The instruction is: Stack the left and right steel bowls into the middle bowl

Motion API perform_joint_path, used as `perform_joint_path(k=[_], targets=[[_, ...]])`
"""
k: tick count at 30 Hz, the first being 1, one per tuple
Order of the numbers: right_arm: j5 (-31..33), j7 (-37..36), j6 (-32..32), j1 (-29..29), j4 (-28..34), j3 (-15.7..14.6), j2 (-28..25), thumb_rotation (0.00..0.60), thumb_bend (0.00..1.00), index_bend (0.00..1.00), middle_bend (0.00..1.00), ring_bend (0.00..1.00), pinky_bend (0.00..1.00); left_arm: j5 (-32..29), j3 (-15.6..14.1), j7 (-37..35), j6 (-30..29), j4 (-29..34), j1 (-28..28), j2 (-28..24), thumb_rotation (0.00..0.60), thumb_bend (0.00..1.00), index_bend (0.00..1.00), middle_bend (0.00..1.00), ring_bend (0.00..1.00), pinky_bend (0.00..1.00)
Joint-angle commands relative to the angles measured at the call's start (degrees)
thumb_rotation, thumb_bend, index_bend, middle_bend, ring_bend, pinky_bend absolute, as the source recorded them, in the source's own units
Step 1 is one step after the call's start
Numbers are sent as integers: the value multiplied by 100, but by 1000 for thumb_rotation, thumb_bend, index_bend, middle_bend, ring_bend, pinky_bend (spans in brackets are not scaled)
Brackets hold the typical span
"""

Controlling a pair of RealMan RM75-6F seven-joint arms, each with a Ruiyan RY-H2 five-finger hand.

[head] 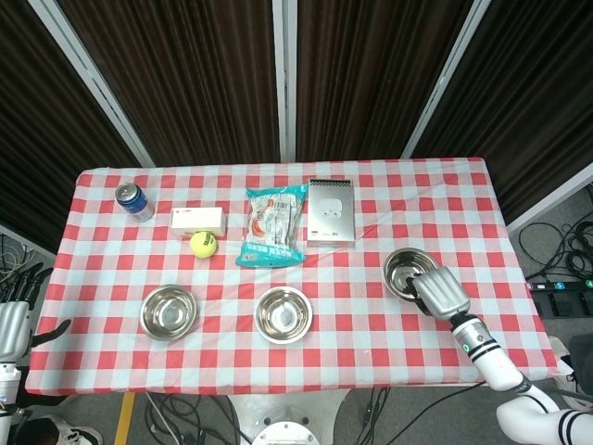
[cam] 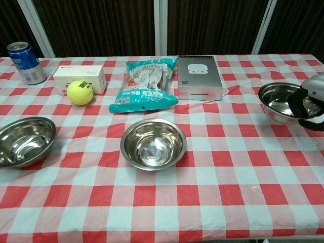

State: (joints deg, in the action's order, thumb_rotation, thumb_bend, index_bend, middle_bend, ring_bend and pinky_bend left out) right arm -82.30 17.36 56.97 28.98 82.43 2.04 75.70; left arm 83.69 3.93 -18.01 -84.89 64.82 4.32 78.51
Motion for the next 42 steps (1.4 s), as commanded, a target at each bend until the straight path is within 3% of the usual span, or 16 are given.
perform_joint_path(k=[1, 9, 16, 35, 37, 39, 42], targets=[[-65, 144, 80, 91, 304, 97, -123, 600, 366, 644, 570, 797, 748, -13, 6, -1, 14, -4, 3, -1, 600, 177, 182, 181, 124, 192], [-211, 658, -93, 439, 1108, 205, -77, 600, 366, 645, 572, 797, 748, -28, -7, 38, 56, -44, 4, 27, 600, 177, 182, 181, 124, 192], [-189, 1156, -407, 802, 1477, 264, 378, 600, 366, 647, 575, 799, 749, -33, -29, 88, 103, -106, 7, 55, 600, 180, 182, 181, 123, 193], [465, 1858, -1029, 1599, 1249, 441, 1546, 600, 359, 656, 569, 799, 748, -46, -49, 65, 167, -390, 7, 148, 600, 182, 182, 181, 124, 192], [535, 1852, -1104, 1669, 1220, 442, 1562, 600, 272, 633, 544, 797, 748, -46, -48, 57, 174, -405, 10, 152, 600, 182, 182, 181, 124, 193], [549, 1816, -1168, 1732, 1193, 439, 1539, 600, 94, 551, 485, 794, 749, -50, -44, 45, 177, -419, 12, 154, 600, 183, 182, 181, 124, 193], [589, 1742, -1245, 1811, 1188, 427, 1468, 600, 1, 428, 387, 791, 748, -52, -35, 23, 177, -434, 16, 159, 600, 182, 182, 181, 124, 193]])
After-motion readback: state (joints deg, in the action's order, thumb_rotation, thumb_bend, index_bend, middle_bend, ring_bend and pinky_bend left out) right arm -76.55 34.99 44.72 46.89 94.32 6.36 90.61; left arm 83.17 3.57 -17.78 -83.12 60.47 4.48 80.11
